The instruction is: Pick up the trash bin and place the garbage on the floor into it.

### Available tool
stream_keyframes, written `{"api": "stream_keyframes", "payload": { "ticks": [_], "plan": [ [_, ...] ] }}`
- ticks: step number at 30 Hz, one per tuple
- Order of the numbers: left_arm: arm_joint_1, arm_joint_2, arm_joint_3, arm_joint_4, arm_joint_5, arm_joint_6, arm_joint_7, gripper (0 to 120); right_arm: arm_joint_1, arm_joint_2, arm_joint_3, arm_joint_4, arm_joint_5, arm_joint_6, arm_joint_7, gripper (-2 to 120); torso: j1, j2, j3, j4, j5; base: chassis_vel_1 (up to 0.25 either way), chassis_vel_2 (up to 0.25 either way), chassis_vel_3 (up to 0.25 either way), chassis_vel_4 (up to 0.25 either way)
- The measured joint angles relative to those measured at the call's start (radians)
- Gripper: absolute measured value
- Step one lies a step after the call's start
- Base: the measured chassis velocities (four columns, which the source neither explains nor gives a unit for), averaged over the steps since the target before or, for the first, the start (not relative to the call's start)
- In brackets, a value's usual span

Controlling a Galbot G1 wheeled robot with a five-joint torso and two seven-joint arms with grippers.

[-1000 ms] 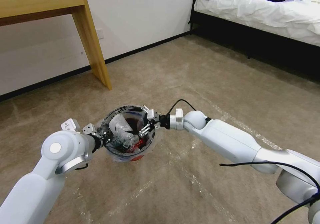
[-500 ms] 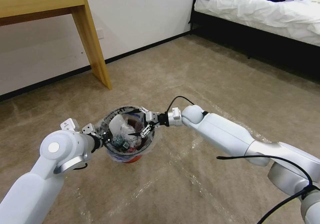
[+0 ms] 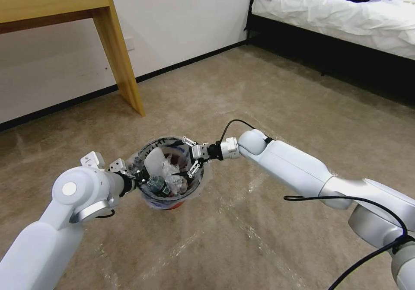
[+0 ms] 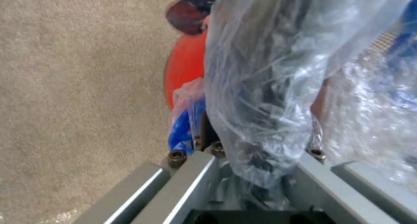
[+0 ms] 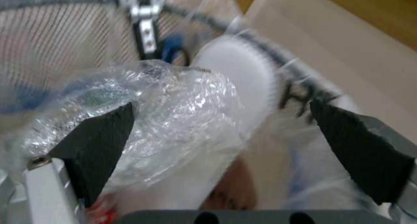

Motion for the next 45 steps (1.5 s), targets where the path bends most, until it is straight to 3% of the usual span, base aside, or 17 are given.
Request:
{"api": "stream_keyframes", "payload": {
  "ticks": [11,13,14,15,16,17,20,45],
  "plan": [
    [-0.003,-0.015,0.009,0.016,0.0,-0.002,0.001,0,-0.013,-0.041,0.055,0.064,0.048,-0.024,0.012,100,0.0,0.0,0.0,0.0,0.0,0.0,0.0,0.0,0.0],
    [0.002,-0.008,-0.001,0.036,0.025,-0.006,-0.022,0,-0.014,-0.058,0.082,0.058,0.056,-0.027,0.017,100,0.0,0.0,0.0,0.0003,-0.0002,0.0,0.0,0.0,0.0],
    [0.002,-0.01,0.006,0.036,0.03,-0.005,-0.026,0,-0.021,-0.057,0.083,0.08,0.075,-0.032,0.016,100,0.0,0.0,0.0,-0.0013,-0.0001,0.0,0.0,0.0,0.0],
    [0.003,-0.01,0.005,0.037,0.028,-0.006,-0.024,0,-0.023,-0.064,0.086,0.087,0.09,-0.039,0.02,100,0.0,0.0,0.0,0.0015,0.0007,0.0,0.0,0.0,0.0],
    [0.003,-0.01,0.005,0.037,0.028,-0.006,-0.024,0,-0.023,-0.064,0.086,0.087,0.09,-0.039,0.02,100,0.0,0.0,0.0,0.0015,0.0007,0.0,0.0,0.0,0.0],
    [0.002,-0.01,0.005,0.038,0.028,-0.006,-0.018,0,-0.025,-0.071,0.087,0.103,0.099,-0.044,0.02,100,0.0,0.0,0.0,-0.0008,-0.0005,0.0,0.0,0.0,0.0],
    [0.0,-0.011,0.006,0.039,0.027,-0.008,-0.022,0,-0.03,-0.078,0.088,0.117,0.097,-0.046,0.019,100,0.0,0.0,0.0,-0.0002,0.0005,0.0,0.0,0.0,0.0],
    [-0.016,-0.014,0.017,0.046,0.014,-0.012,-0.023,0,-0.038,-0.062,0.104,0.114,0.131,-0.045,0.026,100,0.0,0.0,0.0,0.0,-0.0001,0.0,0.0,0.0,0.0]
  ]
}}
